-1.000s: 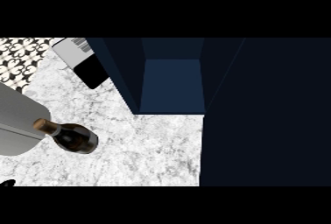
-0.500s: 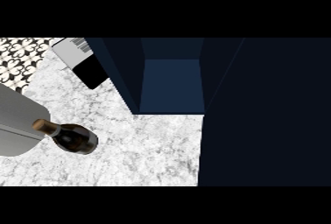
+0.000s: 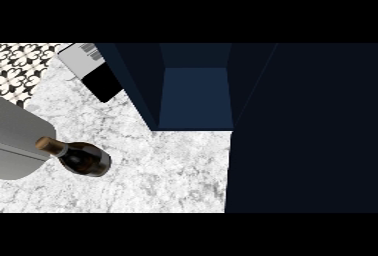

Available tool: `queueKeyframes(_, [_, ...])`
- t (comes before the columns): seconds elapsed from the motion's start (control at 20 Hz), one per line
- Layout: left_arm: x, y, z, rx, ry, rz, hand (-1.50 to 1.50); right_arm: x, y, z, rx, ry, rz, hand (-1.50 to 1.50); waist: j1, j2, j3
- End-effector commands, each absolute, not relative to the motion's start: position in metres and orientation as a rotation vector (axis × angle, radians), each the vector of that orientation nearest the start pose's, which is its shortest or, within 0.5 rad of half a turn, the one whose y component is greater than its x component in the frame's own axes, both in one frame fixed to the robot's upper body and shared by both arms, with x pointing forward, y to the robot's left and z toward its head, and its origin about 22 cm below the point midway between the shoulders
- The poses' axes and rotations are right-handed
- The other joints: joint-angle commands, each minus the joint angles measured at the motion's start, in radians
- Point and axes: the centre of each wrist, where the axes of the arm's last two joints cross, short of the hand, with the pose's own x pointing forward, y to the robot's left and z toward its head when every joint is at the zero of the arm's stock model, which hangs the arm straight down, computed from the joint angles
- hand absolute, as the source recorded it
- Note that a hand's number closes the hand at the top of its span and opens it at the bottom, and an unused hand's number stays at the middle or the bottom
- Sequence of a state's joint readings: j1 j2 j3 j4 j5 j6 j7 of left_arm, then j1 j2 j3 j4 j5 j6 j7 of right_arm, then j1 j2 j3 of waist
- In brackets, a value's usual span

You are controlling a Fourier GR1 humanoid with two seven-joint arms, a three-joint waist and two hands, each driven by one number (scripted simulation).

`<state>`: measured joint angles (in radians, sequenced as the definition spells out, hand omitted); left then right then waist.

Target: Pick up the wine, place it into the cabinet and close the cabinet

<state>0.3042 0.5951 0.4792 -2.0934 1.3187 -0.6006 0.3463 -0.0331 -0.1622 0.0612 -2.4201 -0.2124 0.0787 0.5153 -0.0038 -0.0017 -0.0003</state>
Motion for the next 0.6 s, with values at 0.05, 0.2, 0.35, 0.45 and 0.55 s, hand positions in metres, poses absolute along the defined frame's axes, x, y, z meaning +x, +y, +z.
queueKeyframes(0.05, [0.156,0.413,0.173,-0.658,-1.762,-0.221,-1.50,0.118,-0.229,0.210,0.251,-1.944,0.291,-1.50,-0.005,-0.002,0.000])
queueKeyframes(0.2, [0.178,0.412,0.155,-0.630,-1.742,-0.213,-1.50,0.135,-0.222,0.196,0.270,-1.948,0.268,-1.50,-0.007,0.001,0.000])
queueKeyframes(0.35, [0.195,0.423,0.143,-0.637,-1.688,-0.220,-1.50,0.133,-0.231,0.207,0.244,-1.928,0.279,-1.50,-0.011,0.002,0.000])
queueKeyframes(0.45, [0.188,0.418,0.133,-0.649,-1.680,-0.208,-1.50,0.127,-0.235,0.207,0.254,-1.937,0.293,-1.50,-0.007,0.000,0.000])
queueKeyframes(0.55, [0.202,0.407,0.123,-0.643,-1.631,-0.210,-1.50,0.140,-0.234,0.215,0.252,-1.953,0.292,-1.50,-0.006,0.001,0.000])
